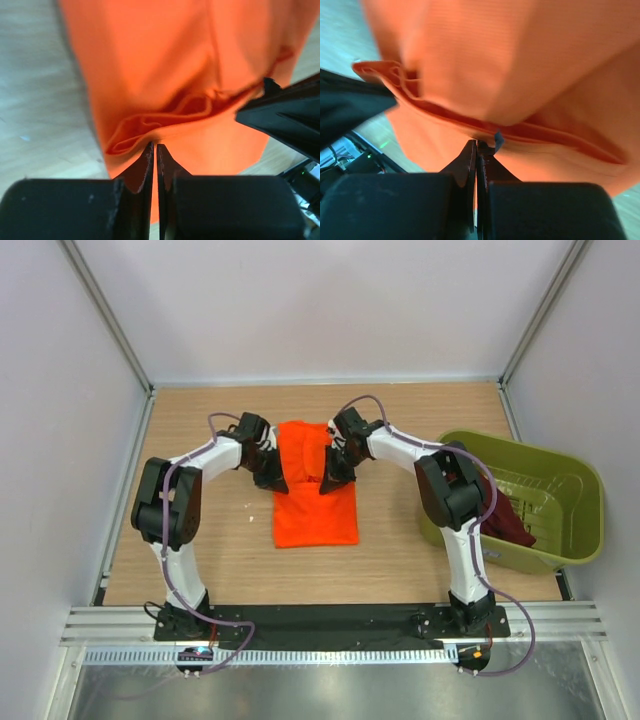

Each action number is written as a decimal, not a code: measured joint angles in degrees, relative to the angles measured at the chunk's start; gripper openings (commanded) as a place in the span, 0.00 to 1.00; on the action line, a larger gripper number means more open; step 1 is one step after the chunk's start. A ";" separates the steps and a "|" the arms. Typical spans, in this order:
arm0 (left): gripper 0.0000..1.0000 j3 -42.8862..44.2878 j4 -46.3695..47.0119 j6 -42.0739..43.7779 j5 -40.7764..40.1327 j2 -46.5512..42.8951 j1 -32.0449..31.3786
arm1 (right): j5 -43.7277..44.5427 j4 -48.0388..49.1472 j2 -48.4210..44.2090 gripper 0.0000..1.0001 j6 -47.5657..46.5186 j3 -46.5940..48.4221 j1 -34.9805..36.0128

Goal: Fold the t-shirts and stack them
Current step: Fold the tshirt

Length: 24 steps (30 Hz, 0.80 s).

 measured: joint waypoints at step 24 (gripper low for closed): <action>0.51 -0.15 -5.38 3.87 -7.56 -14.71 2.71 | 17.59 -14.56 -5.18 0.61 -10.67 2.75 -3.52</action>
